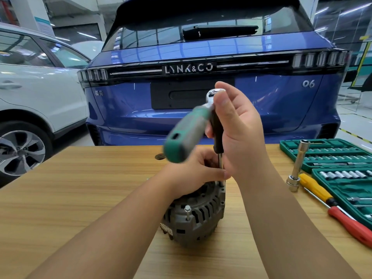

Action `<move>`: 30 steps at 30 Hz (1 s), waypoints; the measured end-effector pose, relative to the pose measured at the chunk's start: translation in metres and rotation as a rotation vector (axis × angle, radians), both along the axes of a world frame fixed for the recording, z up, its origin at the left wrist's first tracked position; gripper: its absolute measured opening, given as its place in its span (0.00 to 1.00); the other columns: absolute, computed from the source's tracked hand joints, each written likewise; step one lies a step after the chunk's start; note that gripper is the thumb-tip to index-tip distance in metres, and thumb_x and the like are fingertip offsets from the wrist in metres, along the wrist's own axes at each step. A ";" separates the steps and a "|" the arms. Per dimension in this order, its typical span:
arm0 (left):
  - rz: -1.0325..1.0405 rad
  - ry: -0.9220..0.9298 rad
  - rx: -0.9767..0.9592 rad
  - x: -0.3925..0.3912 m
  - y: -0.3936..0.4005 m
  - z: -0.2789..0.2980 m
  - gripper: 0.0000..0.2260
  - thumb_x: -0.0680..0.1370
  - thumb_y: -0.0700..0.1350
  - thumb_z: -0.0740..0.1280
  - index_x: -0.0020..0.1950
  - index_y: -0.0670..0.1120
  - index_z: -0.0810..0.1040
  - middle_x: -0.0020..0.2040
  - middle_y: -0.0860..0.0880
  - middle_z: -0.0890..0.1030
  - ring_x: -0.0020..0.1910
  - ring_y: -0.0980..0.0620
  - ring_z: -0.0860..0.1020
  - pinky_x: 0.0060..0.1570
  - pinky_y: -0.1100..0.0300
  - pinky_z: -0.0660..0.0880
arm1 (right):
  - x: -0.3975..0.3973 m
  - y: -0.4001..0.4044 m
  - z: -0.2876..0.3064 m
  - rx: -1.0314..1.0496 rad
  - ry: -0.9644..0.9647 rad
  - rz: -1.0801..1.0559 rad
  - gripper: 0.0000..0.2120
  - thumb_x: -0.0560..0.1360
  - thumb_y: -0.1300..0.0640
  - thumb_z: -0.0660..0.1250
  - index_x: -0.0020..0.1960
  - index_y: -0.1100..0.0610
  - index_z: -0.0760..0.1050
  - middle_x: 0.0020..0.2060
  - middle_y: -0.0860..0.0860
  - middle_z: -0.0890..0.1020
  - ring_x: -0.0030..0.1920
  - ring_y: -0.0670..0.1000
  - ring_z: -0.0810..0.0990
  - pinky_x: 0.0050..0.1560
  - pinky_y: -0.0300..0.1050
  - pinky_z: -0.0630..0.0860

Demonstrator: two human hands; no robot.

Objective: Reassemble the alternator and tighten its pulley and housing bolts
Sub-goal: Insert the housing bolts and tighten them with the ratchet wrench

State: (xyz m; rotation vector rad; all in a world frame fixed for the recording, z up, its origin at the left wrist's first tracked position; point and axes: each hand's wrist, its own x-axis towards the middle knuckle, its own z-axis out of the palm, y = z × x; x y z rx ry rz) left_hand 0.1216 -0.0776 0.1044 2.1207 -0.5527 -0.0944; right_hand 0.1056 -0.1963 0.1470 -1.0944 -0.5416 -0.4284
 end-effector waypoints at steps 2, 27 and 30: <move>-0.004 -0.026 0.034 -0.001 -0.001 0.002 0.08 0.78 0.45 0.75 0.54 0.43 0.85 0.47 0.44 0.86 0.33 0.66 0.77 0.36 0.75 0.73 | -0.001 0.001 0.000 -0.030 -0.002 -0.117 0.19 0.74 0.48 0.71 0.57 0.60 0.76 0.32 0.47 0.74 0.31 0.49 0.66 0.31 0.40 0.66; 0.026 -0.052 0.102 0.002 0.001 0.003 0.03 0.76 0.51 0.76 0.48 0.54 0.85 0.43 0.56 0.86 0.43 0.57 0.83 0.48 0.55 0.79 | -0.015 -0.005 0.033 -0.174 0.175 0.097 0.31 0.62 0.56 0.70 0.65 0.53 0.71 0.38 0.56 0.75 0.33 0.55 0.69 0.36 0.48 0.65; 0.031 -0.045 0.110 0.003 0.000 0.003 0.03 0.76 0.52 0.76 0.48 0.56 0.85 0.43 0.57 0.86 0.43 0.59 0.83 0.47 0.57 0.77 | -0.010 -0.009 0.034 -0.157 0.222 0.104 0.25 0.82 0.51 0.55 0.74 0.63 0.65 0.37 0.56 0.73 0.33 0.55 0.68 0.35 0.47 0.63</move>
